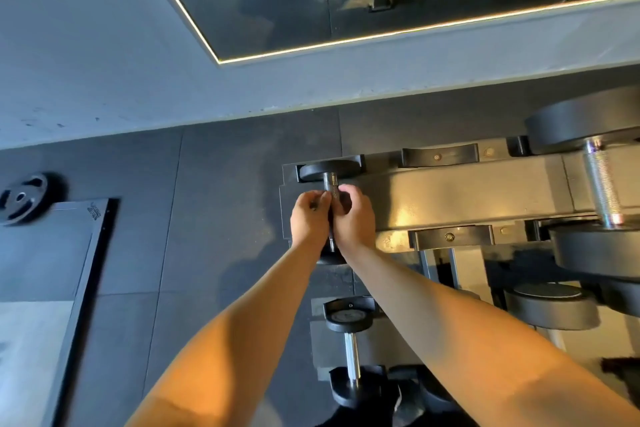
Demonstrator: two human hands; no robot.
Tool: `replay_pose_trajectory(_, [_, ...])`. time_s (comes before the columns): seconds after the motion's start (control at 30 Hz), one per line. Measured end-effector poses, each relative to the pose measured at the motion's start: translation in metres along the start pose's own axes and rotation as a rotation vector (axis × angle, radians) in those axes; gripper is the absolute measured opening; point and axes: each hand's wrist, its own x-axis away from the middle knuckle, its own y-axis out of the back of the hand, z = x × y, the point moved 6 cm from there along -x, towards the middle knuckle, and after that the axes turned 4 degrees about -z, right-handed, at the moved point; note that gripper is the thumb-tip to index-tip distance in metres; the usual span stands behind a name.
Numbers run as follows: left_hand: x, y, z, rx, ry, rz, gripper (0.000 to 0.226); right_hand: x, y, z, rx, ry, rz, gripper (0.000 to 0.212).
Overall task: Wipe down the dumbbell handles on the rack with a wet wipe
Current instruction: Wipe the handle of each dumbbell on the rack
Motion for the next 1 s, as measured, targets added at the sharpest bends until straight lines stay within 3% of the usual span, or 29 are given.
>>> replay_pose_trajectory(0.13, [0.003,0.002,0.015,0.219,0.129,0.082,0.029,-0.001,0.006,-0.003,0.0,0.049,0.005,0.025])
replay_pose_trajectory(0.23, [-0.012,0.0,0.007,0.415,0.228,-0.043,0.034,0.0,0.006,0.001,0.013,0.118,0.002,0.019])
replay_pose_trajectory(0.33, [-0.021,-0.01,0.001,0.323,0.218,-0.104,0.01,0.0,0.005,0.0,0.011,0.094,-0.004,0.019])
replay_pose_trajectory(0.5, [-0.013,-0.014,-0.01,0.096,0.13,-0.132,0.018,0.002,0.004,0.003,0.04,0.062,0.014,0.024])
replay_pose_trajectory(0.67, [-0.001,-0.004,0.005,-0.106,0.017,-0.049,0.019,0.006,0.007,0.005,0.064,0.058,0.012,0.03])
replay_pose_trajectory(0.77, [0.001,0.0,0.013,-0.091,0.016,-0.01,0.021,0.008,0.01,0.008,0.081,0.064,0.006,0.031])
replay_pose_trajectory(0.93, [-0.021,-0.001,-0.005,0.122,0.113,-0.139,0.018,0.005,0.007,0.007,0.069,0.095,0.0,0.022])
replay_pose_trajectory(1.0, [-0.019,-0.009,-0.006,0.188,0.163,-0.135,0.014,0.004,0.007,0.004,0.029,0.069,-0.001,0.027])
